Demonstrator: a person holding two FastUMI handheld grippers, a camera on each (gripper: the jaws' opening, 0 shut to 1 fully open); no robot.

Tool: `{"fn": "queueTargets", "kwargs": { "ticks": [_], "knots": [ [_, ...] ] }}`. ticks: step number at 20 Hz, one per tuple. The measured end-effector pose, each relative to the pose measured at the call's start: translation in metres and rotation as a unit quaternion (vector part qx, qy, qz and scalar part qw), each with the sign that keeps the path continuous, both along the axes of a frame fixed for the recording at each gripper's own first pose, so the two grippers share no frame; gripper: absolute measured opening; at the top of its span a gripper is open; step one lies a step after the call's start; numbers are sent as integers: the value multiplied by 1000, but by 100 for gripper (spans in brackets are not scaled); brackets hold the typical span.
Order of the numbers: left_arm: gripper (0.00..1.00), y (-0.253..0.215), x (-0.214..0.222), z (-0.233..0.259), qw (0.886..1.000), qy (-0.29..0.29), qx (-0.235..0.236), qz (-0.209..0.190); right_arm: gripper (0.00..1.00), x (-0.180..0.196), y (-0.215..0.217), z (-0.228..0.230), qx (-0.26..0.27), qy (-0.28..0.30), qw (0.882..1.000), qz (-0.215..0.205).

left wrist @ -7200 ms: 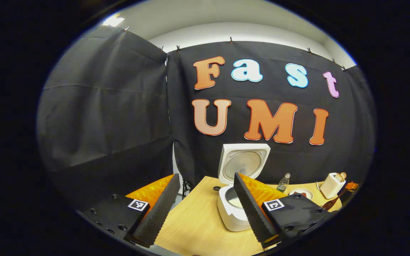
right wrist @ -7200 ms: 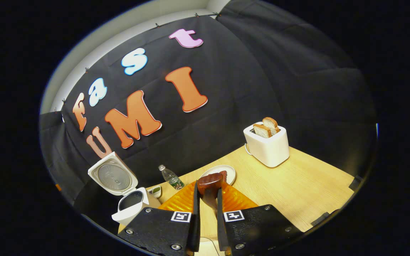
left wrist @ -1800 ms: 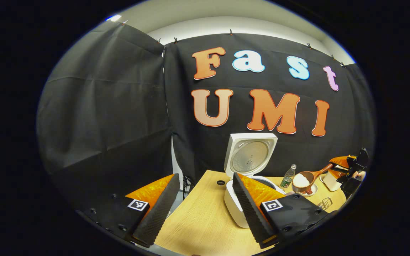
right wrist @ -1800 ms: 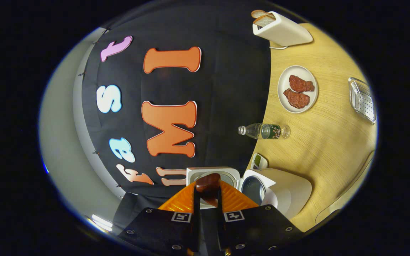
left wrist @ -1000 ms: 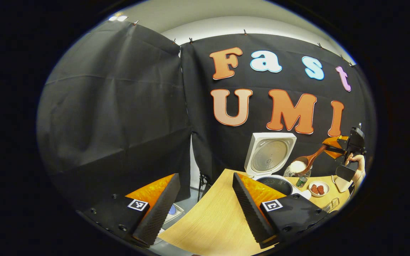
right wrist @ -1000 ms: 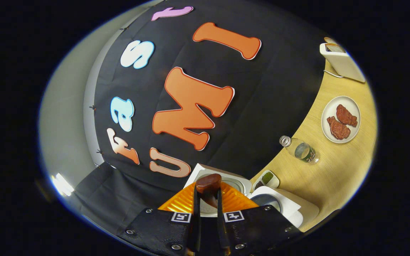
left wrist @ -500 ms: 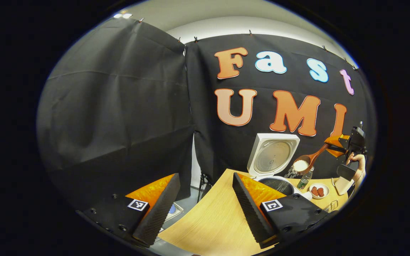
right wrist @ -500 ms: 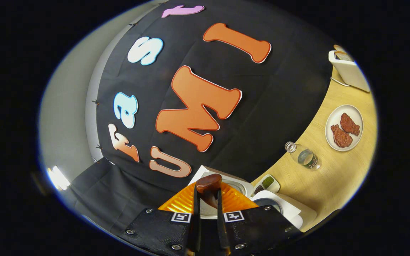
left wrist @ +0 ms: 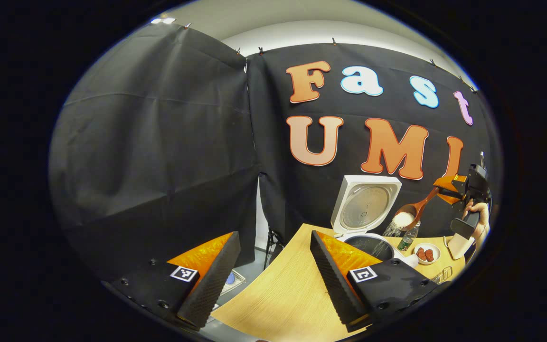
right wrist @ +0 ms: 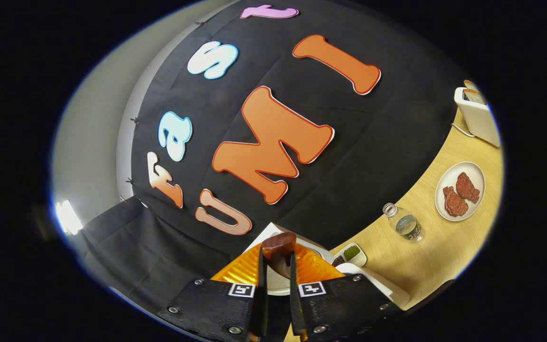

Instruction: Close the left gripper, press the button to open the rice cooker; take a wooden spoon from the chopstick holder with the right hand, scoop a spoonful of rice and pour it into the rice cooker, then put the wooden spoon back into the chopstick holder.

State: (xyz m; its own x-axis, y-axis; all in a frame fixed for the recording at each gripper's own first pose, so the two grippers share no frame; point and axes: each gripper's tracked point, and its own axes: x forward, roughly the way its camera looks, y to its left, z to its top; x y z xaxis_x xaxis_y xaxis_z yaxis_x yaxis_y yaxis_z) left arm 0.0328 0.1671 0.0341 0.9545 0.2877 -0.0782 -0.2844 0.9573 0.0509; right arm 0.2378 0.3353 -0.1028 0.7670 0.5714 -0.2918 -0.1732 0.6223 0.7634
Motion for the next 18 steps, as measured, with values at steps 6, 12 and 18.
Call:
{"fn": "queueTargets", "kwargs": {
  "ticks": [6,12,18],
  "knots": [
    [100,6,0,-1,1000,1,0,4,19,-1,8,2,-48,-36,998,11],
    [100,10,3,-5,1000,7,0,7,19,-7,20,10,-109,-94,989,33],
    [100,10,6,-5,1000,6,-5,2,19,-15,34,22,-153,-147,975,58]
  ]
}}
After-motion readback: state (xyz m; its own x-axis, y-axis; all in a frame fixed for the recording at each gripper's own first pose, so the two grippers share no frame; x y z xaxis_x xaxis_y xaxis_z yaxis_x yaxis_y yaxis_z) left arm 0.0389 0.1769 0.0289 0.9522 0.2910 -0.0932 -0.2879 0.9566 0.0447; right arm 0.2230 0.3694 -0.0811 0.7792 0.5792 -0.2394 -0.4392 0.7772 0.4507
